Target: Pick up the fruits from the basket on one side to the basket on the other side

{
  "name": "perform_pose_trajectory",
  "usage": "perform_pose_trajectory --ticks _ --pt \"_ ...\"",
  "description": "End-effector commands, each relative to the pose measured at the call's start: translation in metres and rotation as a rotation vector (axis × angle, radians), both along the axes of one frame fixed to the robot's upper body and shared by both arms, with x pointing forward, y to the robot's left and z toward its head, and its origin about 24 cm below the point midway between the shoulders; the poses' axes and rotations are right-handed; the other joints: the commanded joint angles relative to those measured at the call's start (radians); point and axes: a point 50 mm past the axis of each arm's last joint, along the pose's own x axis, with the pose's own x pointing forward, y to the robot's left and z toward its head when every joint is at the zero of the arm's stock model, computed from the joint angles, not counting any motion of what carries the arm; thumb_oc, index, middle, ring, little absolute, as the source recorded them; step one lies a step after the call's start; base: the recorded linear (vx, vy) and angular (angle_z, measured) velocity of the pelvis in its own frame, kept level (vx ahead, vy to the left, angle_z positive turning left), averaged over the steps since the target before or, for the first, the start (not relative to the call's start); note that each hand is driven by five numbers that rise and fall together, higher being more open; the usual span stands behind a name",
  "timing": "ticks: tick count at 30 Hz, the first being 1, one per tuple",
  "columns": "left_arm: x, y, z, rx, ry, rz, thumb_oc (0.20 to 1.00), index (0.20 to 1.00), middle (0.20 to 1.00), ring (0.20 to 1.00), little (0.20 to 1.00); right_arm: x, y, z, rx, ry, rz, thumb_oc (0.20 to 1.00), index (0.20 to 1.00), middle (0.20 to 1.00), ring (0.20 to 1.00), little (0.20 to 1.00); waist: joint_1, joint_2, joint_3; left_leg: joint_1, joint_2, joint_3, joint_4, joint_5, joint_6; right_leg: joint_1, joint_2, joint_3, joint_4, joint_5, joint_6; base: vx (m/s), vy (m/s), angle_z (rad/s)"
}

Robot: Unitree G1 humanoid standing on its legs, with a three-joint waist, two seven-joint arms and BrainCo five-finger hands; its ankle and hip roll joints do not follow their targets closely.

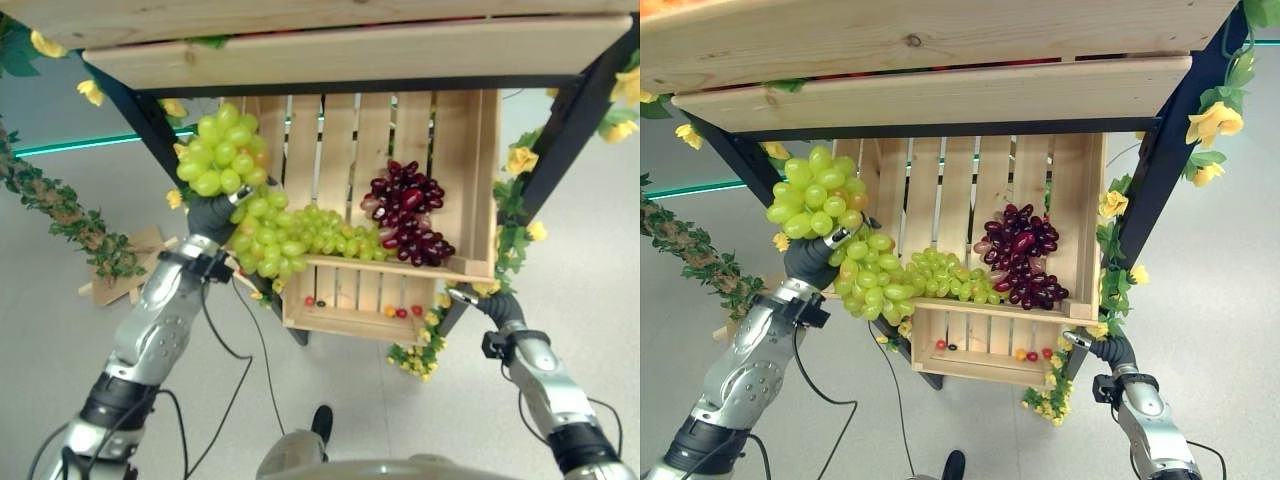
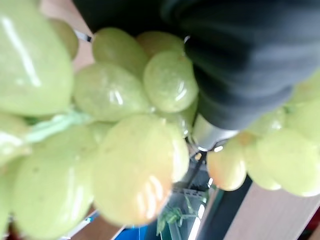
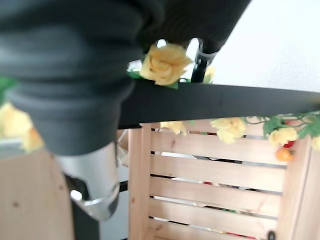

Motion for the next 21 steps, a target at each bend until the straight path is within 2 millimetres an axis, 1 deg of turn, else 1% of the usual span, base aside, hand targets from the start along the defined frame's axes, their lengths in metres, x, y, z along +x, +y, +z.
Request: perform_pose_trajectory --ticks 1,2,3,5,6,8,9,10,11,12,13,14,15,16,17,18,19,20,21 --pt "0.01 0.003 0.043 -0.111 -0.165 0.033 0.2 0.2 0.2 0.2 0.2 0.018 0.051 0.008 0.088 -0.052 0.216 1.0 1.0 1.0 1.0 1.0 0.005 -0.019 -0.059 -0.075 0.035 -0.001 0.127 -0.141 -0.059 -0.015 -0.044 -0.025 0.003 -0.117 0.013 0.0 0.0 0.0" --pt "0.019 0.005 0.057 -0.058 -0.197 0.063 0.2 0.2 0.2 0.2 0.2 0.019 0.053 0.007 0.084 -0.047 0.218 1.0 1.0 1.0 1.0 1.0 -0.002 -0.018 -0.062 -0.078 0.035 0.004 0.124 -0.14 -0.059 -0.019 -0.046 -0.022 0.002 -0.115 0.017 0.0 0.0 0.0" --pt "0.024 0.004 0.058 -0.058 -0.184 0.075 0.2 0.2 0.2 0.2 0.2 0.02 0.054 0.006 0.081 -0.045 0.223 1.0 1.0 1.0 1.0 1.0 -0.006 -0.018 -0.063 -0.079 0.035 0.006 0.123 -0.139 -0.058 -0.02 -0.047 -0.02 0.001 -0.113 0.018 0.03 0.015 -0.06" --pt "0.034 0.008 0.071 0.018 -0.207 0.126 0.2 0.2 0.2 0.2 0.2 0.02 0.057 0.005 0.08 -0.038 0.229 1.0 1.0 1.0 1.0 1.0 -0.013 -0.017 -0.064 -0.081 0.036 0.011 0.12 -0.138 -0.058 -0.026 -0.048 -0.017 -0.002 -0.11 0.02 0.01 0.004 -0.1" --pt "0.047 0.011 0.074 0.036 -0.18 0.177 0.2 0.2 0.2 0.2 0.2 0.021 0.059 0.004 0.076 -0.032 0.235 1.0 1.0 1.0 1.0 1.0 -0.021 -0.017 -0.064 -0.084 0.038 0.015 0.118 -0.137 -0.059 -0.033 -0.049 -0.012 -0.001 -0.108 0.022 0.01 -0.001 -0.14" --pt "0.048 0.01 0.075 0.036 -0.182 0.175 0.2 0.2 0.2 0.2 0.2 0.021 0.059 0.004 0.077 -0.034 0.233 1.0 1.0 1.0 1.0 1.0 -0.018 -0.018 -0.063 -0.084 0.039 0.016 0.118 -0.137 -0.059 -0.034 -0.049 -0.012 -0.001 -0.108 0.022 0.0 -0.001 -0.14" --pt "0.06 0.017 0.086 0.1 -0.188 0.262 0.2 0.2 0.2 0.2 0.2 0.022 0.061 0.003 0.076 -0.029 0.236 1.0 1.0 1.0 1.0 1.0 -0.028 -0.017 -0.064 -0.088 0.039 0.02 0.116 -0.135 -0.06 -0.041 -0.049 -0.008 -0.001 -0.106 0.024 0.0 0.001 -0.11" --pt "0.068 0.018 0.092 0.159 -0.182 0.296 0.2 0.2 0.2 0.2 0.2 0.023 0.062 0.003 0.073 -0.027 0.237 1.0 1.0 1.0 1.0 1.0 -0.032 -0.016 -0.062 -0.091 0.041 0.022 0.115 -0.134 -0.06 -0.047 -0.05 -0.005 0.001 -0.104 0.026 0.0 0.003 -0.06" --pt "0.071 0.023 0.103 0.24 -0.207 0.344 0.2 0.2 0.2 0.2 0.2 0.023 0.063 0.002 0.068 -0.024 0.242 1.0 1.0 1.0 1.0 1.0 -0.038 -0.013 -0.063 -0.094 0.042 0.025 0.114 -0.133 -0.061 -0.05 -0.05 -0.004 0.001 -0.103 0.028 0.0 -0.003 -0.07" --pt "0.078 0.025 0.103 0.219 -0.181 0.38 0.2 0.2 0.2 0.2 0.2 0.023 0.066 0.002 0.074 -0.025 0.249 1.0 1.0 1.0 1.0 1.0 -0.04 -0.015 -0.061 -0.097 0.043 0.027 0.116 -0.132 -0.06 -0.053 -0.05 -0.002 0.002 -0.102 0.03 0.0 0.0 0.0" --pt "0.084 0.023 0.101 0.222 -0.147 0.38 0.2 0.2 0.2 0.2 0.2 0.024 0.068 0.002 0.075 -0.024 0.253 1.0 1.0 1.0 1.0 1.0 -0.043 -0.015 -0.058 -0.1 0.044 0.03 0.117 -0.132 -0.061 -0.057 -0.049 0.0 0.003 -0.102 0.031 -0.01 -0.018 -0.08" --pt "0.087 0.026 0.111 0.316 -0.175 0.415 0.2 0.2 0.2 0.2 0.2 0.024 0.069 0.0 0.07 -0.018 0.252 1.0 1.0 1.0 1.0 1.0 -0.048 -0.013 -0.057 -0.102 0.045 0.033 0.117 -0.131 -0.062 -0.063 -0.049 0.001 0.003 -0.1 0.033 -0.01 -0.011 -0.06" --pt "0.087 0.025 0.112 0.319 -0.178 0.414 0.2 0.2 0.2 0.2 0.2 0.025 0.069 0.0 0.072 -0.02 0.251 1.0 1.0 1.0 1.0 1.0 -0.046 -0.015 -0.056 -0.103 0.045 0.033 0.117 -0.131 -0.062 -0.063 -0.049 0.002 0.003 -0.1 0.033 -0.01 -0.011 -0.05" --pt "0.092 0.029 0.113 0.3 -0.153 0.461 0.2 0.2 0.2 0.2 0.2 0.024 0.071 -0.001 0.073 -0.018 0.254 1.0 1.0 1.0 1.0 1.0 -0.051 -0.013 -0.053 -0.106 0.049 0.037 0.116 -0.129 -0.063 -0.069 -0.05 0.004 0.003 -0.098 0.035 -0.01 -0.006 -0.04" --pt "0.093 0.03 0.123 0.419 -0.188 0.494 0.2 0.2 0.2 0.2 0.2 0.024 0.071 -0.001 0.069 -0.018 0.25 1.0 1.0 1.0 1.0 1.0 -0.053 -0.013 -0.053 -0.109 0.05 0.04 0.115 -0.128 -0.064 -0.073 -0.05 0.007 0.002 -0.096 0.038 -0.01 -0.005 -0.05" --pt "0.093 0.03 0.123 0.419 -0.189 0.493 0.2 0.2 0.2 0.2 0.2 0.024 0.071 -0.001 0.07 -0.018 0.25 1.0 1.0 1.0 1.0 1.0 -0.052 -0.013 -0.052 -0.109 0.05 0.04 0.115 -0.128 -0.064 -0.073 -0.05 0.007 0.002 -0.096 0.038 0.0 -0.01 -0.11" --pt "0.094 0.04 0.133 0.56 -0.219 0.612 1.0 1.0 1.0 1.0 1.0 0.023 0.069 -0.002 0.059 -0.019 0.247 1.0 1.0 1.0 1.0 1.0 -0.056 -0.011 -0.052 -0.113 0.054 0.044 0.114 -0.126 -0.066 -0.077 -0.05 0.007 0.002 -0.094 0.04 0.0 -0.018 -0.11" --pt "0.092 0.034 0.157 0.835 -0.339 0.715 1.0 1.0 1.0 1.0 1.0 0.024 0.066 0.0 0.041 -0.027 0.244 1.0 1.0 1.0 1.0 1.0 -0.058 -0.01 -0.05 -0.113 0.056 0.048 0.118 -0.131 -0.068 -0.078 -0.05 0.01 0.004 -0.098 0.042 -0.01 -0.019 -0.09" --pt "0.089 0.025 0.165 0.858 -0.414 0.759 1.0 1.0 1.0 1.0 1.0 0.026 0.065 0.003 0.042 -0.046 0.237 1.0 1.0 1.0 1.0 1.0 -0.056 -0.012 -0.048 -0.118 0.055 0.047 0.114 -0.125 -0.067 -0.085 -0.051 0.009 0.003 -0.094 0.044 -0.01 -0.018 -0.06"
